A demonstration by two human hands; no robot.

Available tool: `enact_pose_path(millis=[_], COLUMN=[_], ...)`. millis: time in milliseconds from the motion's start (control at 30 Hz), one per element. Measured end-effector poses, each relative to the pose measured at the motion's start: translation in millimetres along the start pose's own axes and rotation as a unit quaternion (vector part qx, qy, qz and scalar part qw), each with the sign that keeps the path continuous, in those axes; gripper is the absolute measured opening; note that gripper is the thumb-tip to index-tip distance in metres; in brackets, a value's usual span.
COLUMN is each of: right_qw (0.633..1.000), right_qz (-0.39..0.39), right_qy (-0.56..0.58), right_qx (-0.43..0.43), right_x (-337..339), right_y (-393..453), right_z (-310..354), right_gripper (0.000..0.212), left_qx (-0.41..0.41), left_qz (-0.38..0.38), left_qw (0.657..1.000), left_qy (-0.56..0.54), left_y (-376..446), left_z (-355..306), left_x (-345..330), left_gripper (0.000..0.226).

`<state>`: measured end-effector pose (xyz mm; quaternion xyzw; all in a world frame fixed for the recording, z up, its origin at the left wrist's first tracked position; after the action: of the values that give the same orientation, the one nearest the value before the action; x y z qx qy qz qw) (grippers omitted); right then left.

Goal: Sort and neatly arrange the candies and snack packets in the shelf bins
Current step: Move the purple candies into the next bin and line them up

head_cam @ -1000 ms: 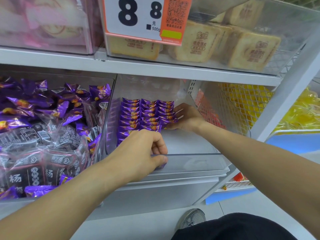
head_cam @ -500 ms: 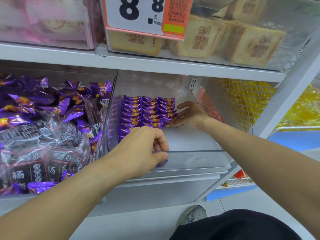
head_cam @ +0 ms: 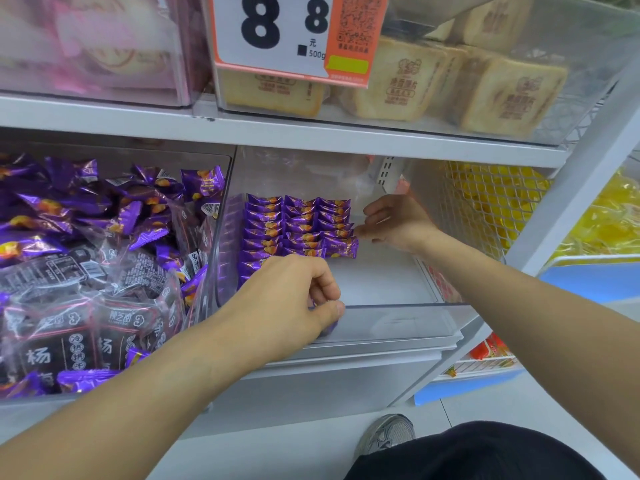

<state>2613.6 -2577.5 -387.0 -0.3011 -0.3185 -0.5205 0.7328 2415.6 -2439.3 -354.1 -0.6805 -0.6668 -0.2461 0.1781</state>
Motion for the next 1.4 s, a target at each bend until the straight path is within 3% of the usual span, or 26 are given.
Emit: enact_pose_path(millis=[133,300,500,633,700,867,1000,1133,1300,1400], right_qw=[0.986,0.953,0.9,0.882,0.875,0.889,0.91,0.917,0.891,0.866], right_qz=[-0.113,-0.037,-0.011,-0.033,-0.054,-0.06,-0.038,-0.044,-0.029,-0.049], right_qy=[0.034,0.075,0.001,-0.147,-0.21,-0.28,-0.254,-0.211,-0.227,-0.261], right_qx=[0.119,0.29,0.436,0.446,0.433,0.357,0.325,0.336,0.391,0.424], right_x=[23.8,-6.4,-45.8,-80.9,-95.8,-134.3,-149.0,-136.4,-127.5,-119.6], right_y=[-34.4,-119.6,-170.5,-143.2,-123.9,-78.6,-66.3,-78.1,-118.9,-145.6], right_z=[43.0,125.8,206.4,247.5,268.0,294.1,292.2,288.1,285.5,284.7], right_gripper=[0.007,0.012,0.007,0.02,0.029,0.041,0.039,0.04,0.033,0.03], left_qx=[-0.062,-0.099,-0.056,0.048,0.073,0.085,0.074,0.065,0.055,0.021], left_qz=[-0.069,-0.149,-0.264,-0.246,-0.231,-0.241,-0.282,-0.332,-0.365,-0.409], left_qw=[0.996,0.984,0.957,0.949,0.952,0.956,0.949,0.927,0.913,0.904], left_qy=[0.001,-0.006,0.106,0.193,0.187,0.144,0.119,0.165,0.173,0.124], left_y=[-13.5,-40.4,-66.3,-67.2,-68.4,-71.6,-72.9,-70.6,-68.4,-75.8], left_z=[-27.0,-24.8,29.4,80.5,93.5,108.1,114.4,116.7,115.4,96.6], left_x=[27.0,91.6,175.3,197.0,198.7,202.9,212.4,226.2,232.2,235.8], left_gripper=[0.002,0.012,0.012,0.048,0.054,0.05,0.052,0.041,0.017,0.01])
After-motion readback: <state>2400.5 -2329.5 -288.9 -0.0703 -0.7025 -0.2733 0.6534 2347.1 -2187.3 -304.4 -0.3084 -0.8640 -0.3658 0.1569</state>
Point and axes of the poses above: each hand's wrist, its own y-axis towards the middle knuckle, its own x-axis out of the back of the hand, z = x × y, the point moved 8 cm from there along y, towards the middle knuckle, and after that the axes turned 12 degrees about -y, right-handed, at the moved point
